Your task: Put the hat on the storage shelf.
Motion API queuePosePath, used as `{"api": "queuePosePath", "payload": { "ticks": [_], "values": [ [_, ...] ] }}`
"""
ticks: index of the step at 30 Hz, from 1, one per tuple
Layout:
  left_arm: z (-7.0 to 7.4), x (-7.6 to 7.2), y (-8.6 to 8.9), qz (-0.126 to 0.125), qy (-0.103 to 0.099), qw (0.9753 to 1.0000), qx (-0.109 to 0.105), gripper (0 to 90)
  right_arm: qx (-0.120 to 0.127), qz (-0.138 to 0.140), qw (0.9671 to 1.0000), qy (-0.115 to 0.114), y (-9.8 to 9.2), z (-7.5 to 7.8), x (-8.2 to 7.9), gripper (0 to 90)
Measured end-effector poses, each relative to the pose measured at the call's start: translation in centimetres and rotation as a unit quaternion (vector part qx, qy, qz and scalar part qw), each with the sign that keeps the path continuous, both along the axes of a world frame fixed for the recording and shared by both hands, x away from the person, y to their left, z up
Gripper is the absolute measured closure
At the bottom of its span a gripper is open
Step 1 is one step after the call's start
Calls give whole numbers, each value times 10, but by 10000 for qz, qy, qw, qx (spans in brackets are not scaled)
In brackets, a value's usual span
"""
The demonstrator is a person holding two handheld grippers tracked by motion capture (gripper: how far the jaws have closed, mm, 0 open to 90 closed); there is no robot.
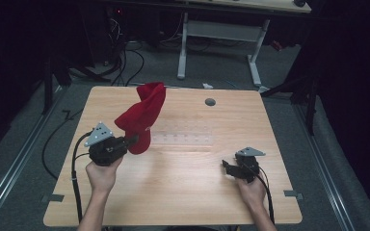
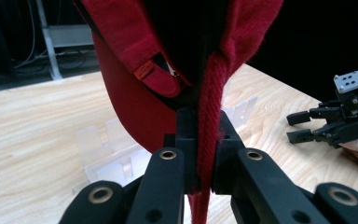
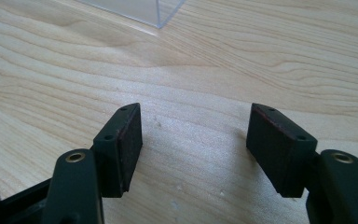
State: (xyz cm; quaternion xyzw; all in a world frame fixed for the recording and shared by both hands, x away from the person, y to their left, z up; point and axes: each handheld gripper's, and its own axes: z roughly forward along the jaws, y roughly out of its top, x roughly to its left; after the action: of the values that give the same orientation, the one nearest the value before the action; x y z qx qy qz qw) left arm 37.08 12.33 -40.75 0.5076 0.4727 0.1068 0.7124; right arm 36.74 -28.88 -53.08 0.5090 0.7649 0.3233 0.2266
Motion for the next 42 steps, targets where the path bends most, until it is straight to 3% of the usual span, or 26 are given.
{"api": "queuePosePath", "payload": {
  "ticks": [18,30,42],
  "values": [
    [9,36,3,149,-197,9996,114,848,-11,18,10000,-6,0,0,0,357],
    [-2,56,2,251,-198,9993,177,848,-10,8,10000,-9,0,0,0,356],
    [-14,67,-1,343,-178,9988,304,848,-12,13,10000,-7,0,0,0,355]
  ]
}}
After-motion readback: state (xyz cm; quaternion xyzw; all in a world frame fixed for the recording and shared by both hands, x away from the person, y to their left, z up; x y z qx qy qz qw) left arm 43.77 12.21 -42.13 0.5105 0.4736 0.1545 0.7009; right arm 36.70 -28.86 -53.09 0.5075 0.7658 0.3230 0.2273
